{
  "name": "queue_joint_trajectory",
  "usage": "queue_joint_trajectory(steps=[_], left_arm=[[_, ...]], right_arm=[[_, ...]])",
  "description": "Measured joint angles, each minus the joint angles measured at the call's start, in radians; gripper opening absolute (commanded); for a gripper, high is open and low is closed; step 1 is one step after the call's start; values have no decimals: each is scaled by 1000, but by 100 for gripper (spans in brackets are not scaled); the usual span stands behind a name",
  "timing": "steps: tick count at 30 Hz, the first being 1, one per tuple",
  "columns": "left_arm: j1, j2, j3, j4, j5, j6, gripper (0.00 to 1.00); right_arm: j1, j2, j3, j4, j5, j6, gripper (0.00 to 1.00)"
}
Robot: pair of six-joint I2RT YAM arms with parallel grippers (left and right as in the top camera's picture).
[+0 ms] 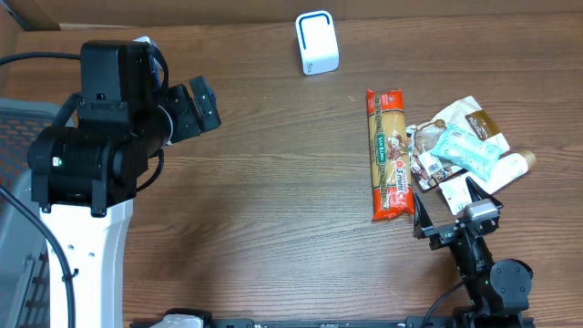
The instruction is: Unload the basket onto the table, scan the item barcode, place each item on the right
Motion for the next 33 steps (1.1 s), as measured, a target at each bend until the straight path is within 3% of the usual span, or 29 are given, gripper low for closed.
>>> queue_joint_trajectory(steps=[9,12,18,25,29,33], left_arm=[[0,-6,-2,5,-36,5,100],[0,-71,-85,156,-40,29,100],[0,-411,-581,719,42,219,100],[0,-775,-1213,1135,140,473,100],[0,-979,-1495,1245,156,557,100],[0,-1137,-1647,1258,158,612,100]], right_arm=[[0,0,0,0,0,0,100],[0,0,0,0,0,0,100],[0,0,0,1,0,0,100],[0,0,0,0,0,0,100],[0,-1,0,1,0,0,100],[0,-1,0,1,0,0,100]])
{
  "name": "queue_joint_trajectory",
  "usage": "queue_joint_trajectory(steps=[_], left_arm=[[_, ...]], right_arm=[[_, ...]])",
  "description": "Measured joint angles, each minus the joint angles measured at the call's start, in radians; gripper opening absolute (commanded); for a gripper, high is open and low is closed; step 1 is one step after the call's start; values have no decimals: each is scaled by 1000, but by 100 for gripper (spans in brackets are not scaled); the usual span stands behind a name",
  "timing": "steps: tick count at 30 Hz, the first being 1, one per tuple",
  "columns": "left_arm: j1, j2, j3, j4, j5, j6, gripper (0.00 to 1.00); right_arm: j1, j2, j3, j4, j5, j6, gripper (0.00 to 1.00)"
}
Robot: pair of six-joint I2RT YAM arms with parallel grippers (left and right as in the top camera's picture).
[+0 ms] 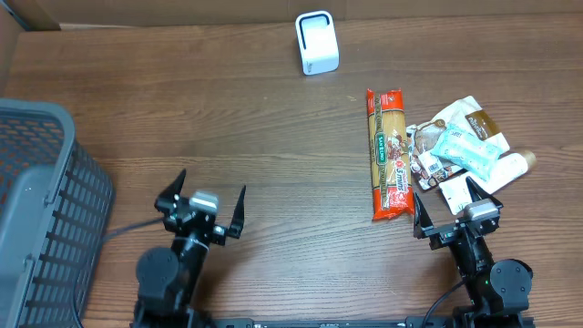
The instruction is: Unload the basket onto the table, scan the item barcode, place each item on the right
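A white barcode scanner (317,42) stands upright at the far edge of the table. A long red pasta packet (388,153) lies right of centre, and beside it a heap of small packets (463,153) includes a light blue one. My right gripper (446,206) sits open just below the heap and the pasta's near end, holding nothing. My left gripper (202,195) rests open at the front left, far from all items, with nothing between its fingers.
A grey mesh basket (46,210) fills the left edge of the table. Bare wooden tabletop (273,137) stretches between the left gripper, the scanner and the items.
The left arm was raised high at the left, close to the camera and covering the basket. It now rests low at the front left with its gripper open. The right arm and items have not moved.
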Motion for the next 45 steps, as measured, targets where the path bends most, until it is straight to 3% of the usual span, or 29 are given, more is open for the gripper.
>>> queue_joint_trajectory(steps=[12,45], left_arm=[[0,-229,-172,-76,-25,41,100],[0,-234,-172,-76,-26,41,100]], right_arm=[[0,0,0,0,-1,0,100],[0,0,0,0,0,0,100]])
